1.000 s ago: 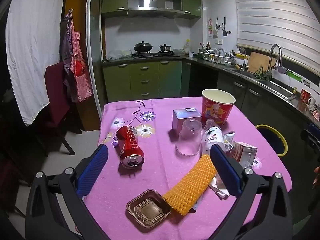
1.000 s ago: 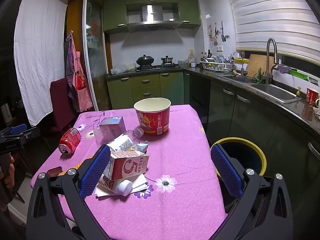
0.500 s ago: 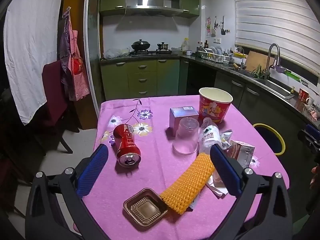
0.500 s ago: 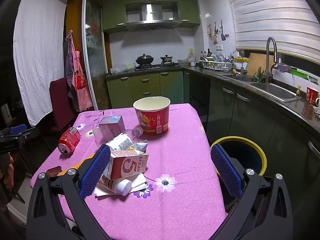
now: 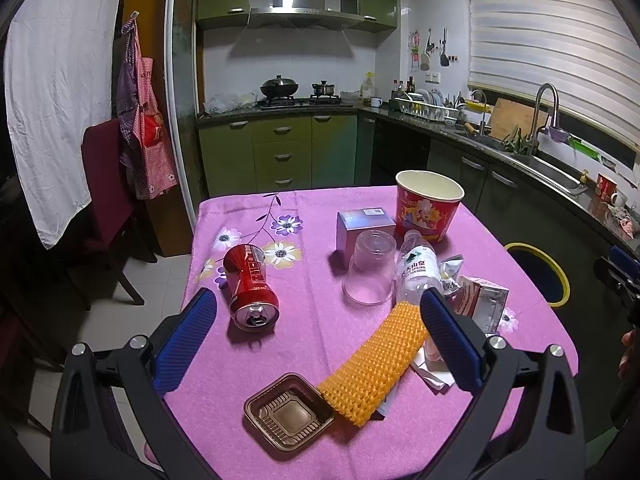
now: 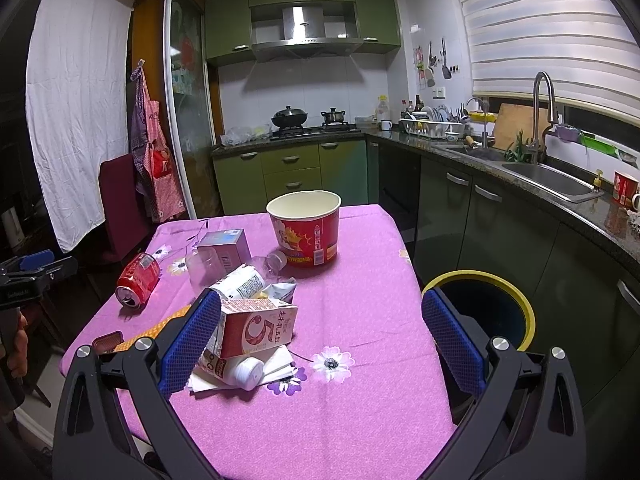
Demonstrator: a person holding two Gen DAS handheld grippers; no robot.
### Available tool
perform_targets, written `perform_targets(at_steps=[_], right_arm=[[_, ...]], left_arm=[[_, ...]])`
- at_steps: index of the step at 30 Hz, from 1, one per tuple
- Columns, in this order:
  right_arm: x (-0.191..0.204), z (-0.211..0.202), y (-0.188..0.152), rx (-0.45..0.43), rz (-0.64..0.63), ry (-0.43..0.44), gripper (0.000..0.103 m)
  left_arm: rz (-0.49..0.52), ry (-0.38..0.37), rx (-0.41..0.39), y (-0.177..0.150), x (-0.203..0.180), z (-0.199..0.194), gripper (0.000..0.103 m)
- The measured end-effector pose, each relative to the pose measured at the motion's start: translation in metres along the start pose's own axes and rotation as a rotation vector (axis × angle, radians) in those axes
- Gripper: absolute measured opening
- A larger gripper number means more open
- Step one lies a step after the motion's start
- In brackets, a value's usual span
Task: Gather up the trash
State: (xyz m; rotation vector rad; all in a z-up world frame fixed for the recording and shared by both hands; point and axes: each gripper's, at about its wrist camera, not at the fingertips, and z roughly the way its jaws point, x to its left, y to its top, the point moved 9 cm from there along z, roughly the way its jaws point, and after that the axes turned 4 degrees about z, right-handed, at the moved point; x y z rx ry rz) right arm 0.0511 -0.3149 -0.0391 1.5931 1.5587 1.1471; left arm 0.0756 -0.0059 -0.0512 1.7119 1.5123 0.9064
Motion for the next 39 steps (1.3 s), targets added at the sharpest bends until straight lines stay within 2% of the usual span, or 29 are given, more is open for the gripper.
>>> perform_targets(at_steps=[39], right_arm=[[0.002,0.0026,-0.0013,0.008,0.005,0.003,0.099]], left_arm=[[0.009,-0.019,0.013,-0.0017,-0.0055,0.0028,0.097]])
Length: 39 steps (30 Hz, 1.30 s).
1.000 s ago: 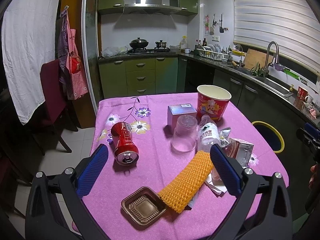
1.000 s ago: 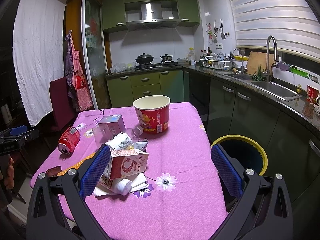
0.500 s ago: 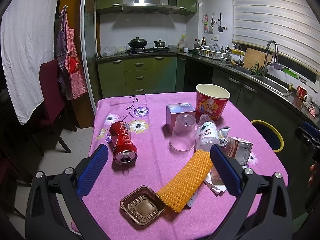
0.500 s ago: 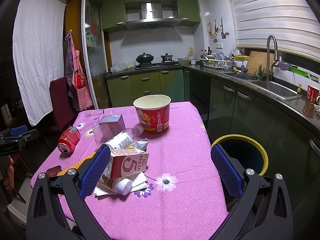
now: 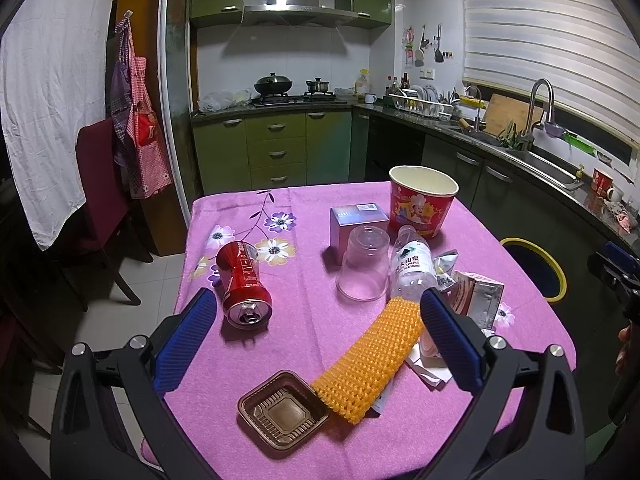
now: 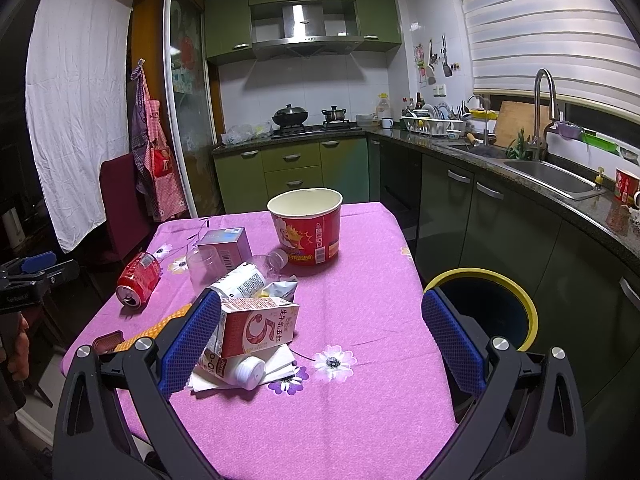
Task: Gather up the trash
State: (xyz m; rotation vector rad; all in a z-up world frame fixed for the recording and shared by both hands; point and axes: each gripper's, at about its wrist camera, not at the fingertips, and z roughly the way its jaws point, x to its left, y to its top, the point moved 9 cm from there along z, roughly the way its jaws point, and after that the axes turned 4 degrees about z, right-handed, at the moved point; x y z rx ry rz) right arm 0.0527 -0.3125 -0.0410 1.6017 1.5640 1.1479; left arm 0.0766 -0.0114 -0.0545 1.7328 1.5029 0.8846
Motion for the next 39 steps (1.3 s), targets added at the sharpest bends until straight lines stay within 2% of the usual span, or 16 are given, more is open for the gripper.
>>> perform_targets(at_steps=[20,27,36,39], right_arm=[[-0.001,0.0,0.0,0.001,0.0,0.001,0.099],[-0.001,0.019,0.009,0.037,-0.04,0.019,0.099],[-0.013,0.094,0.055,0.224,0.013,0.12,0.099],[-0.014,0.134,0.078,0.303,0.034,0.131,0.099]], left_arm=[[0.001,-0.001,0.003,-0.001,-0.001,0.002,0.097],[-0.012,-0.021,0.042,0.001,0.004,0.018,0.097],[-0.046,0.008,0.087,0.027,0.043,0.07,0.097],[-0.057,-0.017,0.098,0.036,0.053,0.09,0.097]])
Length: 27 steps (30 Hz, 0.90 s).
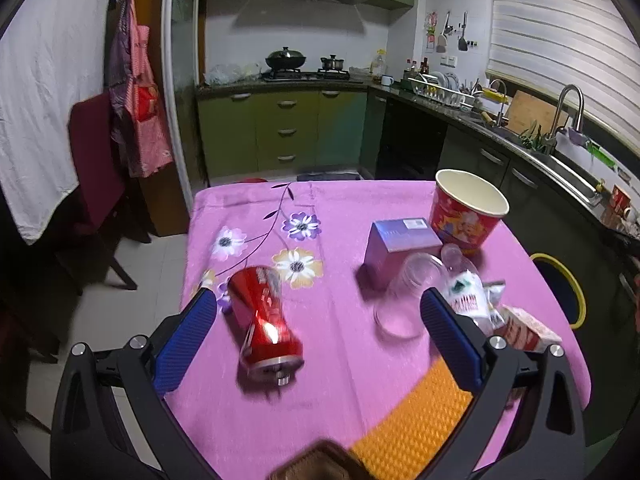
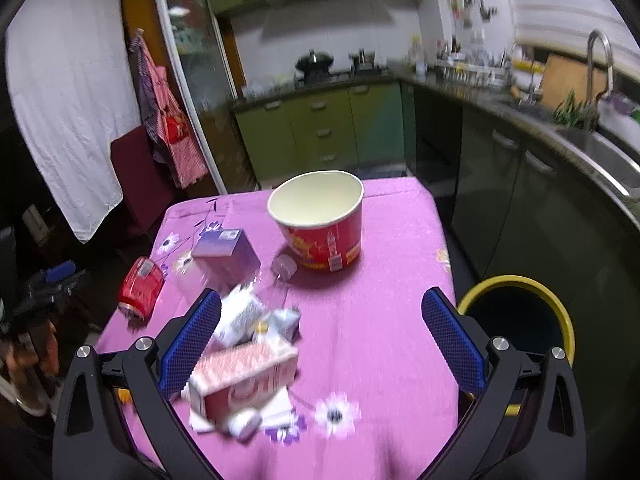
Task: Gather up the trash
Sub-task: 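Grasp the red-and-white paper bucket rim with the right gripper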
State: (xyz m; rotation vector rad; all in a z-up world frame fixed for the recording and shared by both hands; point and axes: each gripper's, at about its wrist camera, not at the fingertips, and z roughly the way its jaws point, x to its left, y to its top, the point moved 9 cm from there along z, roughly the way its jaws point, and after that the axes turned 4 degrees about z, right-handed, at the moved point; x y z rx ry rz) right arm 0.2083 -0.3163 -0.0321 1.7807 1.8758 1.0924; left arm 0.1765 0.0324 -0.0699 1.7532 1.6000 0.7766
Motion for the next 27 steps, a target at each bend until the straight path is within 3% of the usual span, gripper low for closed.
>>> perform_targets(at_steps=[6,11,15,22,27], right_arm=[[-0.013,0.074,0.057,0.12,0.022,-0.027,0.098],[-0.03,0.139,0.082,0.241,0.063,-0.069,0.081],[-0.041,0.173,0.087,0.323,0.068,-0.118,0.069],[-0.052,0.212,0.087,0.432,0.07,-0.174,0.045],[-0.049,0.238,0.076,0.535,0.063,-0.183,0.029]], left_arm=[[0.021,-0.063,-0.041,0.035,-0.002,0.035,0.097],[0.057,-0.12,-0.115,0.069,-0.015,0.06,0.097],[0.067,-0.114,-0.154,0.08,-0.015,0.079,0.097],[0.09,-0.161,-0.108,0.068,-0.03,0.099,0.097],[0.158,-0.135,-0.123,0.06,-0.048,0.097,0.097]])
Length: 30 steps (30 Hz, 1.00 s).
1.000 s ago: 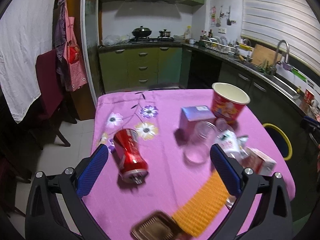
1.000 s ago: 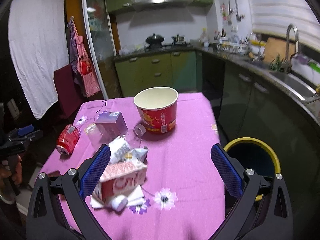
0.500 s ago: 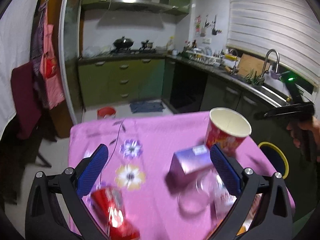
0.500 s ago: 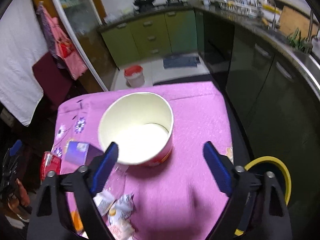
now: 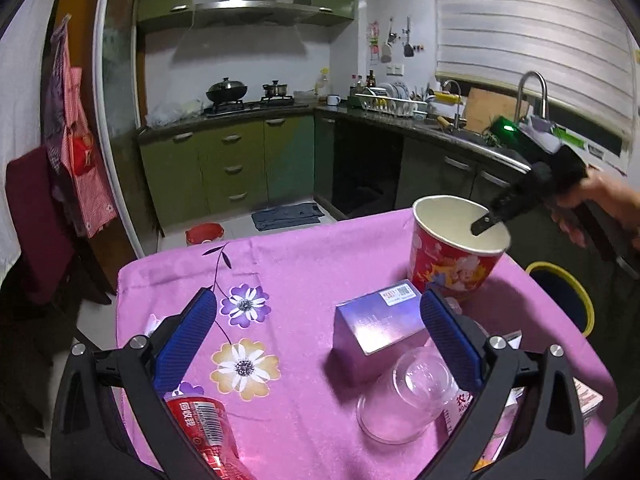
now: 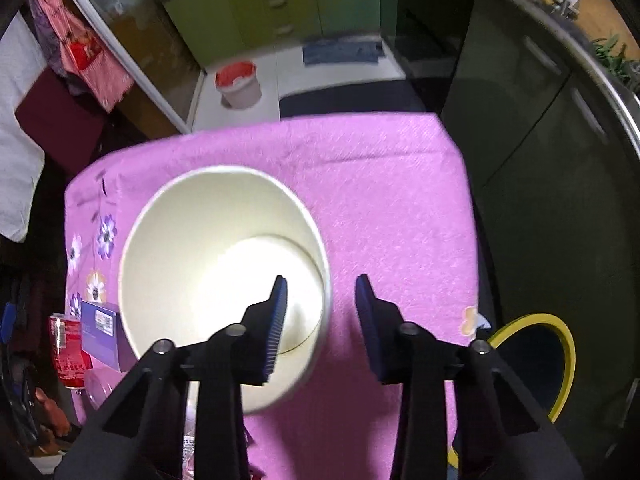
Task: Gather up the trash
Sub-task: 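Grasp the red-and-white paper bucket rim with the right gripper, then carry the paper bucket to the yellow-rimmed bin and release it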
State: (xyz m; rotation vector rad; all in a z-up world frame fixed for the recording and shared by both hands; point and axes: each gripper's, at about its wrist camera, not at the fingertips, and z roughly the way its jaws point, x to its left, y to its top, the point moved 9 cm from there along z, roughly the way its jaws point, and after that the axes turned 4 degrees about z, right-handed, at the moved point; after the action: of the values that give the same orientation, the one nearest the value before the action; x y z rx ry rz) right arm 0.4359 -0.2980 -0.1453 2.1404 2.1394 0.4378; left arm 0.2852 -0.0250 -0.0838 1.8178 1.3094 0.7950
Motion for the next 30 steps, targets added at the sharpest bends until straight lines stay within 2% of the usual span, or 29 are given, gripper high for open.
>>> perform_targets(at_steps=[3,9,13,15,18,22,26,30], right_arm=[[-0.001,0.01,0.0,0.031,-0.002,-0.011,0.009],[-0.007,0.006,-0.001,0.01,0.015,0.02,0.005],[-0.03,-0.024,-0.005,-0.035,0.058,0.054,0.005],[-0.053,-0.048,-0.009,-0.073,0.096,0.06,0.005],[-0.109,-0.084,-0.024,-0.121,0.181,0.032,0.005],[-0.201,-0.107,-0.063,-0.147,0.333,-0.059,0.005],[-0.278,-0.092,-0.11,-0.117,0.466,-0.134,0.005],[-0.313,-0.048,-0.138,-0.059,0.525,-0.169,0.006]], left_arm=[[-0.001,-0.029,0.006,-0.002,-0.006,-0.001,0.097],[0.014,-0.045,0.01,-0.005,-0.013,0.001,0.097],[0.013,-0.046,0.008,-0.005,-0.011,0.001,0.097],[0.01,-0.046,0.008,-0.005,-0.012,0.0,0.097],[0.008,-0.053,0.008,-0.005,-0.012,0.001,0.097],[0.016,-0.053,0.008,-0.006,-0.015,0.002,0.097],[0.01,-0.059,0.016,-0.007,-0.015,0.004,0.097],[-0.004,-0.059,0.028,-0.009,-0.016,0.007,0.097]])
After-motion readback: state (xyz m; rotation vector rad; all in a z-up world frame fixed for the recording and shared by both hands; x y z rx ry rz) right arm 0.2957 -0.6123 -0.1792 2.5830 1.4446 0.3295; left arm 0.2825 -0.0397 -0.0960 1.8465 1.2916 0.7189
